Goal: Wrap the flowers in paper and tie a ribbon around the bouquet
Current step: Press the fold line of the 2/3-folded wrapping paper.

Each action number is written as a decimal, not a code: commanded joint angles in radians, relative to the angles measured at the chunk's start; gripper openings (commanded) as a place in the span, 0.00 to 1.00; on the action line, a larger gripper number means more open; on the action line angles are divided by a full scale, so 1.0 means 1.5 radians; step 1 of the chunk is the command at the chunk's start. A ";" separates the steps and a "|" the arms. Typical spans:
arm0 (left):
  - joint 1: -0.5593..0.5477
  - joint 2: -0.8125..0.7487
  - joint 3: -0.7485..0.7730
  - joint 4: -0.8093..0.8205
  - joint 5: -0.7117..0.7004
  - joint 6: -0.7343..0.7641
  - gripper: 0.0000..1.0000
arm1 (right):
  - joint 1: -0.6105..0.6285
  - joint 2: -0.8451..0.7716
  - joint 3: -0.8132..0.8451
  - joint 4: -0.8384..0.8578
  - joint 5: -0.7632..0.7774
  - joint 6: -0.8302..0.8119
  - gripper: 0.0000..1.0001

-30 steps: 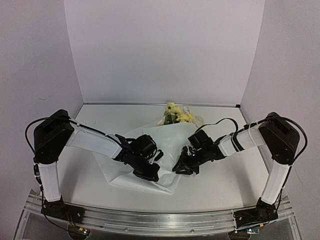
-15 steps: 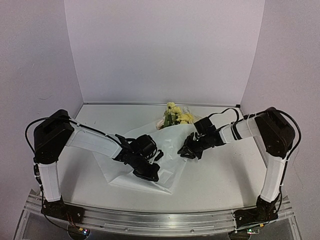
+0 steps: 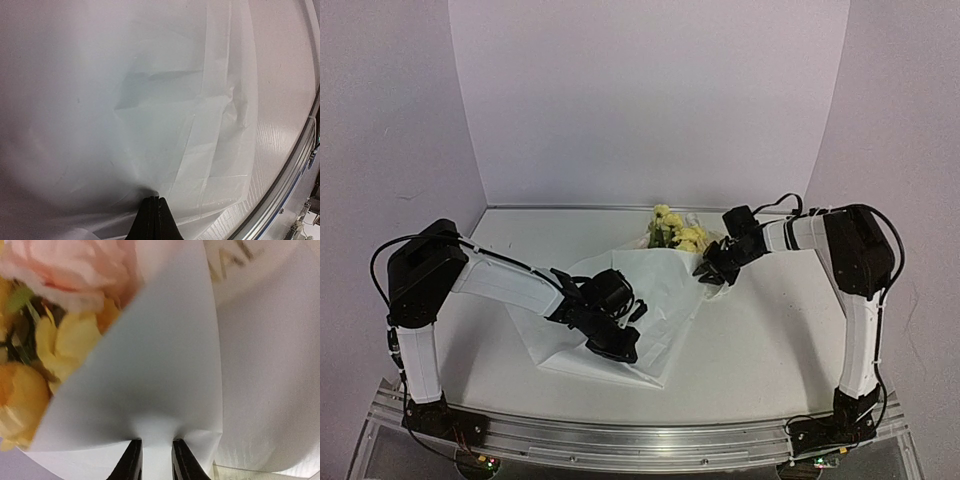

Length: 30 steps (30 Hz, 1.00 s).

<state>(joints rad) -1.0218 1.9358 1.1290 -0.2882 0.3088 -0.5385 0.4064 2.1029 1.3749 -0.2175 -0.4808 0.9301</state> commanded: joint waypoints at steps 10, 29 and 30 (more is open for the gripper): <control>-0.001 -0.010 0.025 -0.047 -0.051 0.012 0.02 | -0.054 0.015 0.218 -0.229 -0.021 -0.095 0.23; -0.001 -0.245 -0.083 -0.050 -0.077 -0.073 0.14 | 0.273 -0.272 -0.113 -0.195 0.036 -0.196 0.24; -0.001 -0.265 -0.108 -0.051 -0.068 -0.081 0.13 | 0.291 -0.270 -0.115 -0.194 0.046 -0.203 0.25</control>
<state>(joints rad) -1.0241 1.6477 1.0801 -0.3387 0.1845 -0.5972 0.7635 1.7014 1.2267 -0.5537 -0.4788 0.6612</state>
